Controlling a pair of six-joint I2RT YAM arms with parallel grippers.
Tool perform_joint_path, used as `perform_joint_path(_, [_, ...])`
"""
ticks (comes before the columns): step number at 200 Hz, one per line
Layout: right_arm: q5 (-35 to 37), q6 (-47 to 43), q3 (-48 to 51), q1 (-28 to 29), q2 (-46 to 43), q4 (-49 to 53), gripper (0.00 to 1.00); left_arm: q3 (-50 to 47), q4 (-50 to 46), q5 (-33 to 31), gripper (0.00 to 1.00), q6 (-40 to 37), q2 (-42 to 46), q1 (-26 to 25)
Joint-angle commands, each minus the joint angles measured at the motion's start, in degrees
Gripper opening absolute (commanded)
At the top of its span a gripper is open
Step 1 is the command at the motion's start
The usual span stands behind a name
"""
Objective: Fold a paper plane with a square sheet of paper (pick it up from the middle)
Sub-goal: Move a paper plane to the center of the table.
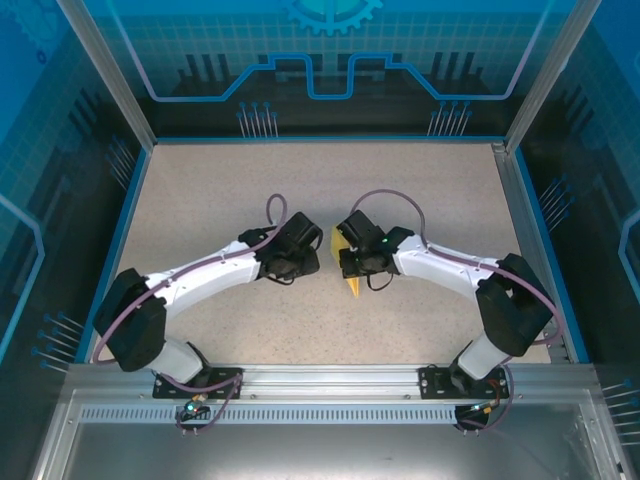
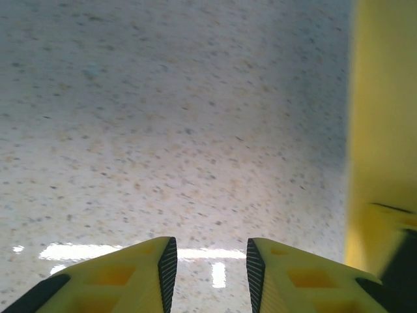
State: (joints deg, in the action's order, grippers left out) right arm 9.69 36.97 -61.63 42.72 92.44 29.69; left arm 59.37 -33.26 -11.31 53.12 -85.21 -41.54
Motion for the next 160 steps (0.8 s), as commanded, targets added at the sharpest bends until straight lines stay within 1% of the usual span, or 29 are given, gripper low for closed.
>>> perform_joint_path(1, [4.1,2.3,-3.9,0.0,4.6,7.2,0.11,-3.2,1.3,-1.8,0.39,3.0,2.8,1.6])
perform_joint_path(64, [1.0,3.6,-10.7,-0.3,14.6,5.9,0.12,-6.7,1.4,-1.9,0.40,3.9,6.5,3.5])
perform_joint_path(96, [0.3,4.3,-10.1,-0.3,16.5,4.2,0.13,-7.6,1.1,-2.2,0.41,4.3,7.7,3.8])
perform_joint_path(160, [-0.5,4.6,-9.1,-0.1,19.1,3.3,0.19,-8.2,0.9,-3.0,0.41,5.6,8.5,4.2])
